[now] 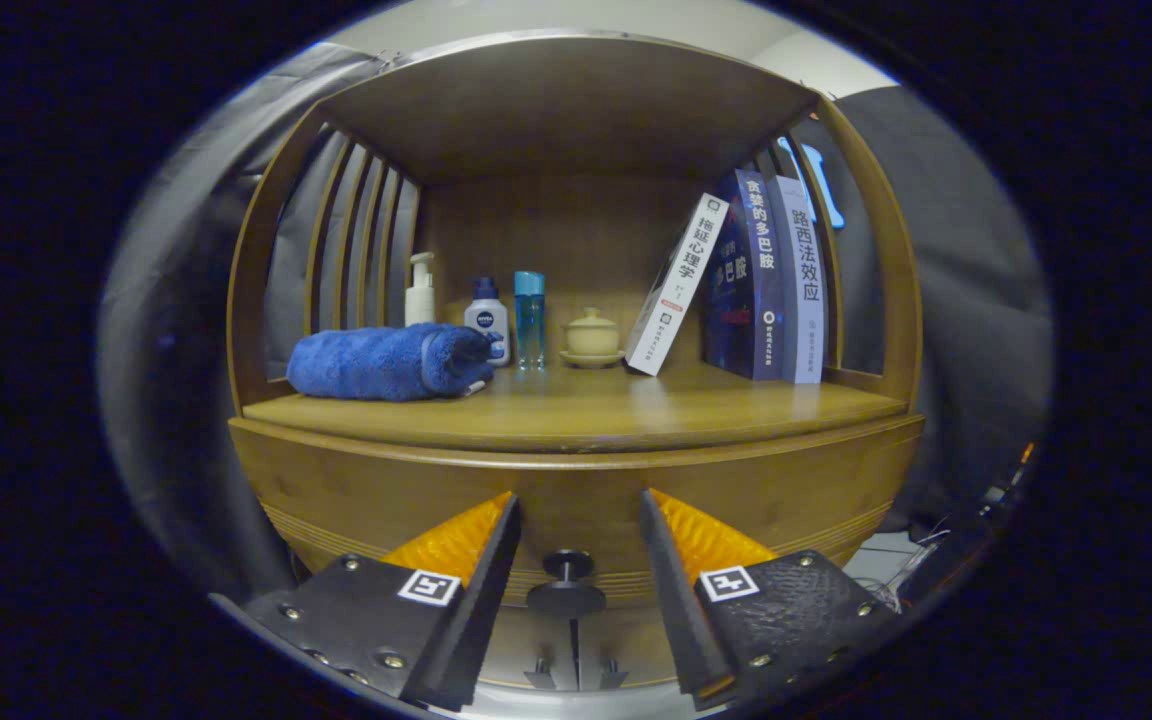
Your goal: Pull open the drawer, take out the items inside it, and place them on the countertop above the cabinet.
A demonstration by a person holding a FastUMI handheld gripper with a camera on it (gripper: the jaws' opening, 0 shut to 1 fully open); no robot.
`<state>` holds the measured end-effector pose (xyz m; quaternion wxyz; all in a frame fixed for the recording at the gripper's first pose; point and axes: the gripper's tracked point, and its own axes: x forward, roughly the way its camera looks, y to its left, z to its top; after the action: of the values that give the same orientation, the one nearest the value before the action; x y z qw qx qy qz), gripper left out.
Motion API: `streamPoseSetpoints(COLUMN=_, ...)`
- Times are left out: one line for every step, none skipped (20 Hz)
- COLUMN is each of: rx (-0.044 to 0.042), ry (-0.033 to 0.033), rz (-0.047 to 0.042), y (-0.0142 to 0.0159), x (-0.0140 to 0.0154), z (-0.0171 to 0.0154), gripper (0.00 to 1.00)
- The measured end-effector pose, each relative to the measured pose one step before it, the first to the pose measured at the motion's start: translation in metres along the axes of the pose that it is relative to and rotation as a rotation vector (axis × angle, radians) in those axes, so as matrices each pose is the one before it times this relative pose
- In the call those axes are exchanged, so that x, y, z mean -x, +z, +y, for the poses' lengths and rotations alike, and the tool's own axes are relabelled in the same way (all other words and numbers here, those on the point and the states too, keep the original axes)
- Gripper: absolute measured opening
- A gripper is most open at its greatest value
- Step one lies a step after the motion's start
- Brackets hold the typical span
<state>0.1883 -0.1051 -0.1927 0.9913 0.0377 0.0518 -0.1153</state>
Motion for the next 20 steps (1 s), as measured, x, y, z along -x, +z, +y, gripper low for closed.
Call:
streamPoseSetpoints(rx=0.00489, ry=-0.00238, rz=-0.00183, y=-0.00057, x=0.00002, z=-0.00057, gripper=0.72)
streamPoseSetpoints(rx=0.01, ry=-0.00404, rz=-0.00353, y=0.00088, x=0.00043, z=-0.00061, gripper=0.72)
streamPoseSetpoints(rx=0.00981, ry=0.00819, rz=0.0055, y=-0.00347, x=0.00089, z=0.00314, gripper=0.72)
streamPoseSetpoints(rx=0.00803, ry=0.00747, rz=0.00504, y=-0.00202, x=0.00034, z=0.00319, gripper=0.74)
streamPoseSetpoints(rx=0.00594, ry=-0.00162, rz=0.03108, y=-0.00995, x=-0.00106, z=-0.00004, gripper=0.75)
streamPoseSetpoints(rx=0.00511, ry=-0.00109, rz=0.02047, y=-0.01028, x=-0.00005, z=0.00039, gripper=0.76)
streamPoseSetpoints(rx=0.00619, ry=-0.00909, rz=0.02962, y=-0.01, x=-0.00264, z=-0.00093, gripper=0.77)
streamPoseSetpoints(rx=0.00511, ry=-0.01242, rz=0.0301, y=-0.01116, x=-0.00221, z=-0.003, gripper=0.77)
streamPoseSetpoints(rx=-0.00037, ry=-0.00481, rz=0.0045, y=-0.00115, x=-0.00018, z=-0.00081, gripper=0.77)
streamPoseSetpoints(rx=-0.00933, ry=0.00095, rz=-0.01128, y=0.00332, x=0.00072, z=0.00139, gripper=0.77)
streamPoseSetpoints(rx=-0.02082, ry=0.00402, rz=-0.0017, y=-0.0011, x=0.00003, z=-0.00028, gripper=0.77)
streamPoseSetpoints(rx=-0.0185, ry=0.00295, rz=-0.00471, y=-0.00146, x=-0.0008, z=0.00156, gripper=0.78)
streamPoseSetpoints(rx=-0.00304, ry=0.00195, rz=0.02451, y=-0.00948, x=-0.00156, z=-0.00031, gripper=0.78)
streamPoseSetpoints(rx=0.01519, ry=0.00014, rz=0.0346, y=-0.01, x=0.00004, z=-0.00058, gripper=0.77)
streamPoseSetpoints(rx=0.02235, ry=-0.01978, rz=0.01925, y=-0.00915, x=-0.00798, z=-0.00373, gripper=0.68)
streamPoseSetpoints(rx=0.00676, ry=0.035, rz=0.00276, y=-0.00486, x=0.00312, z=0.00438, gripper=0.58)
streamPoseSetpoints(rx=0.00098, ry=0.008, rz=-0.02559, y=0.00785, x=0.00222, z=0.00173, gripper=0.49)
streamPoseSetpoints(rx=-0.0101, ry=0.00755, rz=0.00118, y=0.00013, x=-0.00233, z=0.00068, gripper=0.39)
streamPoseSetpoints(rx=-0.01057, ry=-0.00056, rz=-0.00267, y=-0.00044, x=0.00249, z=0.00081, gripper=0.37)
streamPoseSetpoints(rx=-0.00043, ry=-0.00525, rz=0.01301, y=-0.00111, x=0.00108, z=0.00022, gripper=0.34)
